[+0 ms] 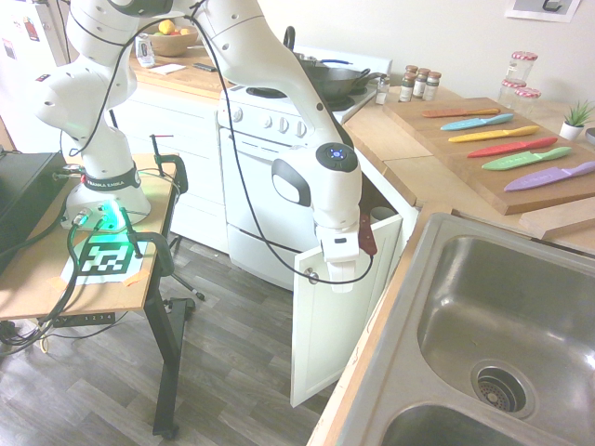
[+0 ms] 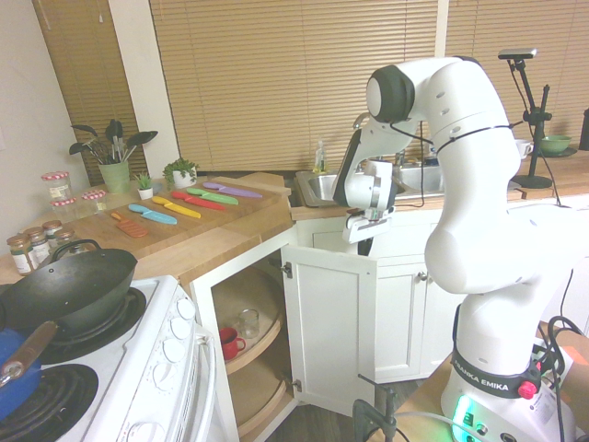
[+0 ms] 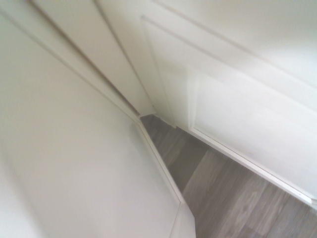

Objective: Close the cabinet

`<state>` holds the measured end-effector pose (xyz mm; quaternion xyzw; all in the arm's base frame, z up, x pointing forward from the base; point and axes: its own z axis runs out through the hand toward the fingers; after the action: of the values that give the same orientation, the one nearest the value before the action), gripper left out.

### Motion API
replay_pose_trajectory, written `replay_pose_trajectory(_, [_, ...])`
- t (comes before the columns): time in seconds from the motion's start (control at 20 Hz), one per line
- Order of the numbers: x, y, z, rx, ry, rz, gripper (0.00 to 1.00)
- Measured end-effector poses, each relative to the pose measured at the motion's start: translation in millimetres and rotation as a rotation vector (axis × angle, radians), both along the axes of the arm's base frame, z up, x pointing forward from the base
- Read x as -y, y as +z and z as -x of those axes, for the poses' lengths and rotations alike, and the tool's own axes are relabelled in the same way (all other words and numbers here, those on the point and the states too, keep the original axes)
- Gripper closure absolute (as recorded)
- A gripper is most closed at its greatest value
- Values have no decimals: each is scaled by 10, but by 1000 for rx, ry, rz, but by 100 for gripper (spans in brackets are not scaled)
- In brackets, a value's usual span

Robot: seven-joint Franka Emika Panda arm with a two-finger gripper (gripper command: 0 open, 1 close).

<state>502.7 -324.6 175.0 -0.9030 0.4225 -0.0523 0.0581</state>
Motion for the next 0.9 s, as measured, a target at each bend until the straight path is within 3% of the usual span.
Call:
replay_pose_trajectory(0.5, [-889,287,98,17,108,71,100])
replay_pose_trajectory(0.9, [-1661,110,62,-27,184,114,100])
